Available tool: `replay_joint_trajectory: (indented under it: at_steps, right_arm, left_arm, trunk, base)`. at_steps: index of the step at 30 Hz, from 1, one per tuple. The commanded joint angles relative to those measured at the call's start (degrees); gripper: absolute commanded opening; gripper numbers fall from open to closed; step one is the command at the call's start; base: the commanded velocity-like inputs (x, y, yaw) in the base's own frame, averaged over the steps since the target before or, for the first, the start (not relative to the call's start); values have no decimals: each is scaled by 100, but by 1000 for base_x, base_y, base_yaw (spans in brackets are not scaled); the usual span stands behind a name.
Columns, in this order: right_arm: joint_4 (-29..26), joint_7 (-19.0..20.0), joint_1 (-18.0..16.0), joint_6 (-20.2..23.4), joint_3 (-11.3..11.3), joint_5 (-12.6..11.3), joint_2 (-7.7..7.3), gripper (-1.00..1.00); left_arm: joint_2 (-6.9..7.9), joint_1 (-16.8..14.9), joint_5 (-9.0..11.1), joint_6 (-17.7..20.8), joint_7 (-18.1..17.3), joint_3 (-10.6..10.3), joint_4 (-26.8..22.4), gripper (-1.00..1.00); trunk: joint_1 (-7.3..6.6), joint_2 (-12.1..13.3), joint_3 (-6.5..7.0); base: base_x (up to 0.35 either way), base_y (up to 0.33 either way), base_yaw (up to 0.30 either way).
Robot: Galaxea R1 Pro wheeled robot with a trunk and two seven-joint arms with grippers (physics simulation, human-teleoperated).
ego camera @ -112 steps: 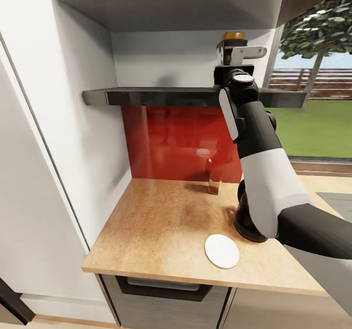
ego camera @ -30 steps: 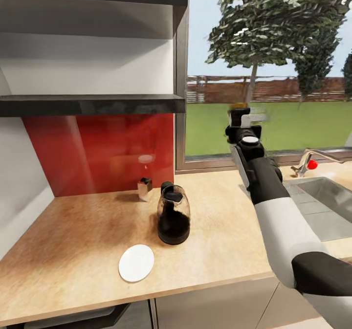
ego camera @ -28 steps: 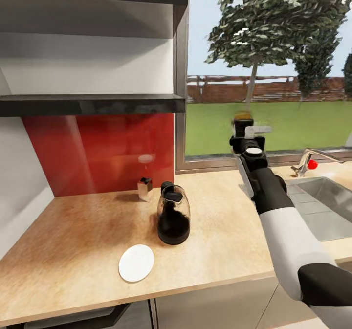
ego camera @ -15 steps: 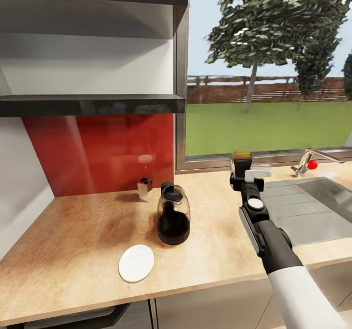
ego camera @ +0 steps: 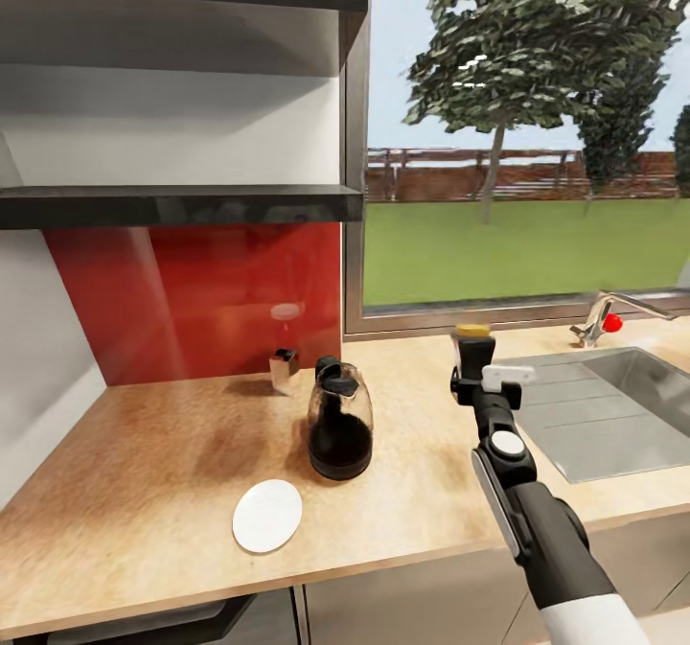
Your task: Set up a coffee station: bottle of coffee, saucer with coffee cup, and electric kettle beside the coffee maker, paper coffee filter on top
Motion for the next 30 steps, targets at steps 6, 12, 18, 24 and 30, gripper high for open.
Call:
replay_joint_trajectory:
  at_steps: [6,12,18,24,30]
  right_arm:
    - [51,-38,77,38,25,22,9,-100]
    - [166,-34,78,38,25,22,10,-100]
    - [216,-30,78,38,32,22,11,-100]
    - [223,-30,78,38,34,22,11,-100]
    - [224,-30,78,38,34,22,11,-100]
  left_arm:
    - [-26,4,-48,67,64,76,9,100]
    - [-39,6,-37,82,70,115,5,100]
    - [-40,6,-34,89,70,114,5,100]
    - [-44,6,-34,90,70,114,5,100]
    - [-43,6,-33,90,70,116,5,100]
  trunk:
    - [4,-12,-11]
    - [4,-12,-11]
    - [4,-12,-11]
    - [4,-12,-11]
    - [4,-12,-11]
  base:
    - [78,-183,0]
    - [104,-247,-3]
    - [105,-250,-142]
    - [105,-251,-253]
    - [105,-251,-265]
